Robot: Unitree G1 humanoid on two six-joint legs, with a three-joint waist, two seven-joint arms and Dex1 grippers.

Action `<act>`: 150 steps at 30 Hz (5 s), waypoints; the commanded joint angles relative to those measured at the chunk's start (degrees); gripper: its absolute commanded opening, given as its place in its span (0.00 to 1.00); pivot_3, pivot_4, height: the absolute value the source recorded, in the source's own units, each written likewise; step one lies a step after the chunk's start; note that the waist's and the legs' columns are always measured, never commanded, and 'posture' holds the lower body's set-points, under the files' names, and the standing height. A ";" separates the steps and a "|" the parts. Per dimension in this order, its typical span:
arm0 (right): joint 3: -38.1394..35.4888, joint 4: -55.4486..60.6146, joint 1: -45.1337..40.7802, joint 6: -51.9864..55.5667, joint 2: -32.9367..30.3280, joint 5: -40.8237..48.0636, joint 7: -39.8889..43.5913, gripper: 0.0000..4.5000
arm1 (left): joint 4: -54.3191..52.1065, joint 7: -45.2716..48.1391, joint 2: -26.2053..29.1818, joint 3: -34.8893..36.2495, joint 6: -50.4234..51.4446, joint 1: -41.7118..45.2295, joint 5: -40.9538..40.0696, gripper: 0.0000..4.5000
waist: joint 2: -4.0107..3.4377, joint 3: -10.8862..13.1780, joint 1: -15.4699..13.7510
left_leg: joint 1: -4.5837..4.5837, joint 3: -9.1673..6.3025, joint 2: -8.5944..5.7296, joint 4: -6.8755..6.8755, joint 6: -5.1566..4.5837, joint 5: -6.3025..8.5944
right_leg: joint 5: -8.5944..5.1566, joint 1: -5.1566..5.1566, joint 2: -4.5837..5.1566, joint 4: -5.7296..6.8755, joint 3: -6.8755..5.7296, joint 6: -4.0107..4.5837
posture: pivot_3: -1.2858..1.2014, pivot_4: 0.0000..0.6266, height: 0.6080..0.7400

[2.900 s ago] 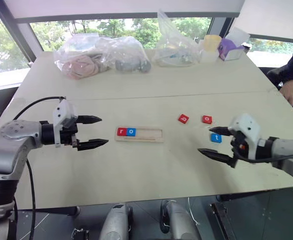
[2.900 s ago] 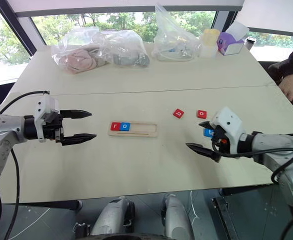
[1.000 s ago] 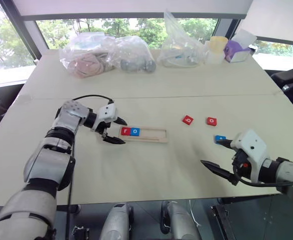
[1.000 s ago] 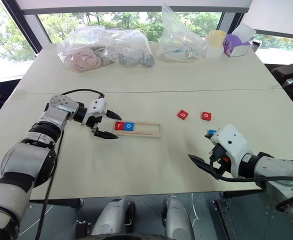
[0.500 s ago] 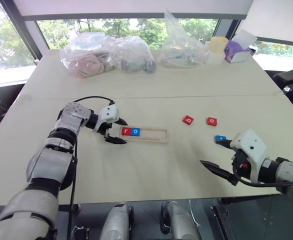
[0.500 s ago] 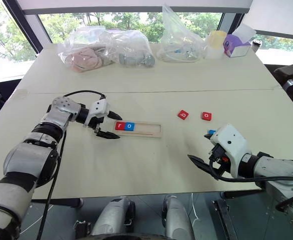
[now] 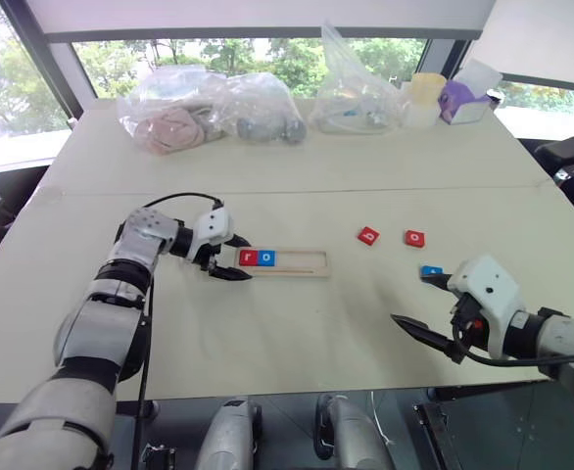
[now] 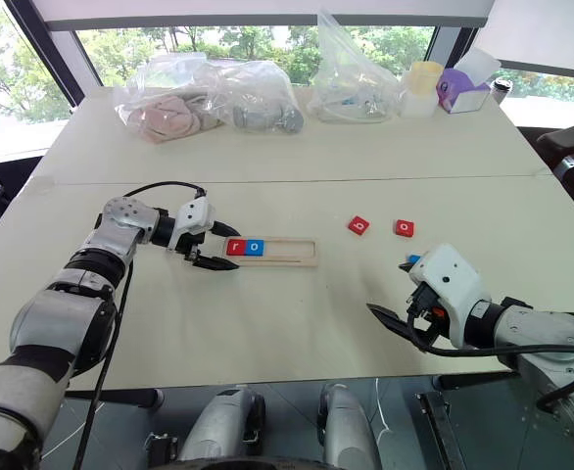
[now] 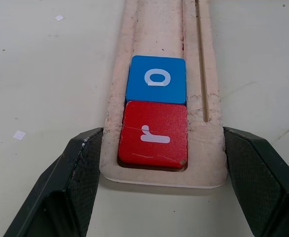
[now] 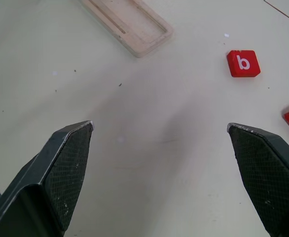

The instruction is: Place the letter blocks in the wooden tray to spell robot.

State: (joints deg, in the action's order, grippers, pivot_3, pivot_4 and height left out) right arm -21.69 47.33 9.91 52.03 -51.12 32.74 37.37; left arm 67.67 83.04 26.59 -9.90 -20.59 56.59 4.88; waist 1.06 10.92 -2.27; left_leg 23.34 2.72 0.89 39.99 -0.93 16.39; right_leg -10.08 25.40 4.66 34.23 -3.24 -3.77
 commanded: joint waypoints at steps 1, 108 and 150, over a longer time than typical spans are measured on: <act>0.07 0.37 -1.12 -1.23 -0.91 -0.52 0.06 1.00 | -1.08 2.18 -0.89 -1.14 0.81 -3.21 0.56 0.70 | -0.02 -0.03 0.00 | 0.00 0.00 0.00 0.00 0.00 0.00 | 0.00 0.00 0.00 0.00 0.00 0.00 | 0.52 0.24 1.00; 26.07 -54.13 -41.97 -11.68 25.28 -21.76 -14.88 1.00 | -96.84 -26.19 19.63 11.91 59.71 -40.16 -29.71 0.99 | -0.46 -0.08 1.93 | 0.07 -0.02 -0.03 -0.15 -0.05 0.03 | -0.02 0.17 -0.04 -0.01 0.04 -0.01 | 0.52 0.24 1.00; 4.39 2.01 -18.94 40.47 29.74 -22.43 -25.33 0.26 | -88.69 -24.81 19.05 7.19 51.79 -37.48 -28.70 1.00 | -0.55 -0.05 1.72 | 0.07 0.03 0.01 -0.35 -0.01 0.03 | -0.17 0.34 0.00 -0.03 0.05 -0.20 | 0.52 0.24 1.00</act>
State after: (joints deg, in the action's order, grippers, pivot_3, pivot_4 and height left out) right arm -16.25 46.98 -9.25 92.08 -22.10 10.27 12.90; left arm -20.67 57.55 45.43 -3.24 32.63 18.05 -23.78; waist 0.51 10.88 -0.55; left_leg 23.41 2.75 0.91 39.64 -0.94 16.41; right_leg -10.25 25.74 4.66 34.21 -3.19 -3.98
